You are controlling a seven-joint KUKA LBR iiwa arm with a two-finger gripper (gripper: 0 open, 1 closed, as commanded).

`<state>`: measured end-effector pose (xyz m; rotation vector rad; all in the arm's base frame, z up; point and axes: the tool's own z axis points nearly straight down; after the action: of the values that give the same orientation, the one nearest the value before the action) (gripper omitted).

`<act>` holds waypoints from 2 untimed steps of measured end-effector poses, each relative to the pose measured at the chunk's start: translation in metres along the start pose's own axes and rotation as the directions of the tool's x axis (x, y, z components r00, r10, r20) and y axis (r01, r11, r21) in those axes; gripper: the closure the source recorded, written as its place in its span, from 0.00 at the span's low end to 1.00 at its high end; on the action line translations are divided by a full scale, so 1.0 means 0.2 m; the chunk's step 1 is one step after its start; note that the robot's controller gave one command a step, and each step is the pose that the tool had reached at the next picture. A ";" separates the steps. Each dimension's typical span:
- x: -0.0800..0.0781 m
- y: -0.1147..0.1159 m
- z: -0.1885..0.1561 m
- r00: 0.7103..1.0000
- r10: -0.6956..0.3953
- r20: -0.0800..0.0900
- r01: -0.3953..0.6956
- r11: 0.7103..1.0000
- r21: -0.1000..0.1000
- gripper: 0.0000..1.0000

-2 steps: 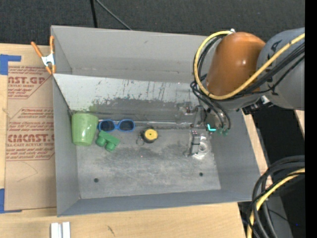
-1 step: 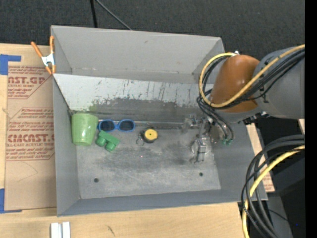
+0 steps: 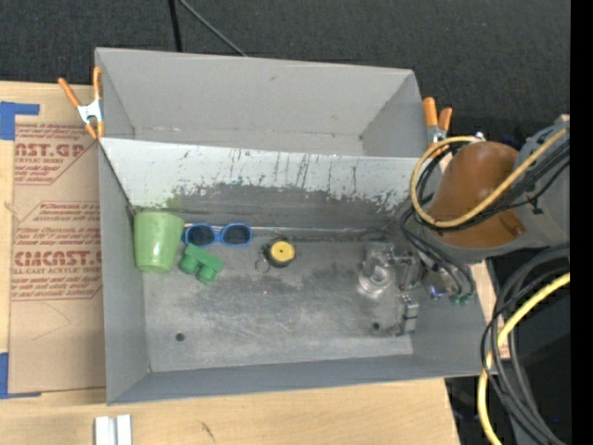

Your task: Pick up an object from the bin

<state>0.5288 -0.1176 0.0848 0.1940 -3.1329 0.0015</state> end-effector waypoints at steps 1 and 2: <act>-0.01 0.01 0.00 1.000 -0.002 0.004 0.002 1.000 -0.001 1.00; -0.06 0.23 -0.62 1.000 -0.014 0.014 0.014 1.000 0.001 1.00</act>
Offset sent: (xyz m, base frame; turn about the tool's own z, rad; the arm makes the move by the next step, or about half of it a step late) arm 0.0000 0.0000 0.0000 0.0000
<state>0.5358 -0.0709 0.2096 0.2164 -3.1451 0.0019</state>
